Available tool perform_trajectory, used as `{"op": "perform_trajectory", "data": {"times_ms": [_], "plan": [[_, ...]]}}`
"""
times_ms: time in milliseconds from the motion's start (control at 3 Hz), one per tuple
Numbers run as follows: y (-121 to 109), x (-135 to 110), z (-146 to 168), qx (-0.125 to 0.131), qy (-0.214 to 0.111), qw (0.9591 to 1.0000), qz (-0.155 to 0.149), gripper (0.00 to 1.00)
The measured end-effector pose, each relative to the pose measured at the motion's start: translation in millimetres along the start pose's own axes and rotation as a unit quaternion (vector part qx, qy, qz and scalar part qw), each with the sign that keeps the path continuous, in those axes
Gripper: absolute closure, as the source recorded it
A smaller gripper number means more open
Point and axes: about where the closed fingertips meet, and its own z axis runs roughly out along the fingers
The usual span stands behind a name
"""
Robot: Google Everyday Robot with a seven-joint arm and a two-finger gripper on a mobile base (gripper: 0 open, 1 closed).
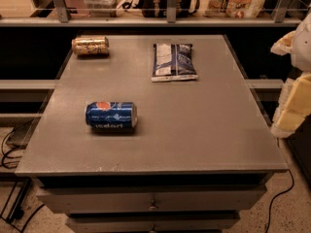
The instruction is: Place pepsi can upright
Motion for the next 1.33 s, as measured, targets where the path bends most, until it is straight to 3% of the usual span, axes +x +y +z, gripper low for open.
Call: {"op": "perform_trajectory", "data": {"times_ms": [667,1000,1333], "plan": [[-1,-6,0,0.005,-0.001,0.9999,-0.011,0.0],[-3,-30,11,0.011,0.013,0.9985,-0.052,0.0],[-4,-72,25,0.02,0.02,0.9936,-0.109,0.0]]}}
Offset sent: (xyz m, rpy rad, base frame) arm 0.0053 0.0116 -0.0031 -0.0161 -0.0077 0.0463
